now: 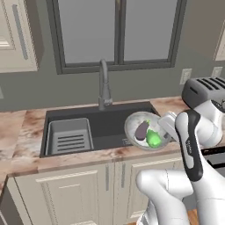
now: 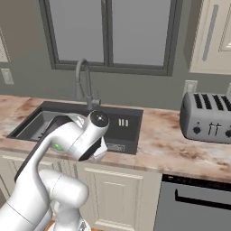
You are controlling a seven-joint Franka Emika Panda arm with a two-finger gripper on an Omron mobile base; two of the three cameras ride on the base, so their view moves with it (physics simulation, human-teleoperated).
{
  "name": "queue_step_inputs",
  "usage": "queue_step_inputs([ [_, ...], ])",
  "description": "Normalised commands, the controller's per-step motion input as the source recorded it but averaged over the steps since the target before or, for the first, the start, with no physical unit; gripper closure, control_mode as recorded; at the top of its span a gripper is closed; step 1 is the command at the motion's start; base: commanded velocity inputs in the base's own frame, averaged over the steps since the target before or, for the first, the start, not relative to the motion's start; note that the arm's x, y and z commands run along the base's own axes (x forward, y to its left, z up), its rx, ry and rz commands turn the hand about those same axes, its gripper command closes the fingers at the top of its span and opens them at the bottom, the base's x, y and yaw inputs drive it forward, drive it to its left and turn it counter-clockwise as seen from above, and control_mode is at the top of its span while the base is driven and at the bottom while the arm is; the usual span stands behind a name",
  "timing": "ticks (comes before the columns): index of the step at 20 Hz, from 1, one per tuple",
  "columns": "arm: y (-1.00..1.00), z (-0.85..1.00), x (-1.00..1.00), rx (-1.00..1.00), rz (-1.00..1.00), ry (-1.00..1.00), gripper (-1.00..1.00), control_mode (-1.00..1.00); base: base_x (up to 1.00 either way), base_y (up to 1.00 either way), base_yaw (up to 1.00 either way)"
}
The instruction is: Dump the eggplant and corn from the bowl so the bowl can be washed. Place the bowl in the sink after clearing the leftovers.
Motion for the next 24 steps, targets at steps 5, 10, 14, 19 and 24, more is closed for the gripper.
queue_step_inputs([
  [5, 0.00, 0.00, 0.00, 0.00, 0.00, 0.00, 1.00, 1.00, 0.29, 0.17, 0.00],
  [10, 0.00, 0.00, 0.00, 0.00, 0.00, 0.00, 1.00, 1.00, 0.41, 0.27, 0.00],
  [14, 0.00, 0.00, 0.00, 0.00, 0.00, 0.00, 1.00, 1.00, 0.50, 0.29, 0.00],
  [19, 0.00, 0.00, 0.00, 0.00, 0.00, 0.00, 1.00, 1.00, 0.31, 0.33, 0.00],
  [24, 0.00, 0.00, 0.00, 0.00, 0.00, 0.00, 1.00, 1.00, 0.25, 0.34, 0.00],
])
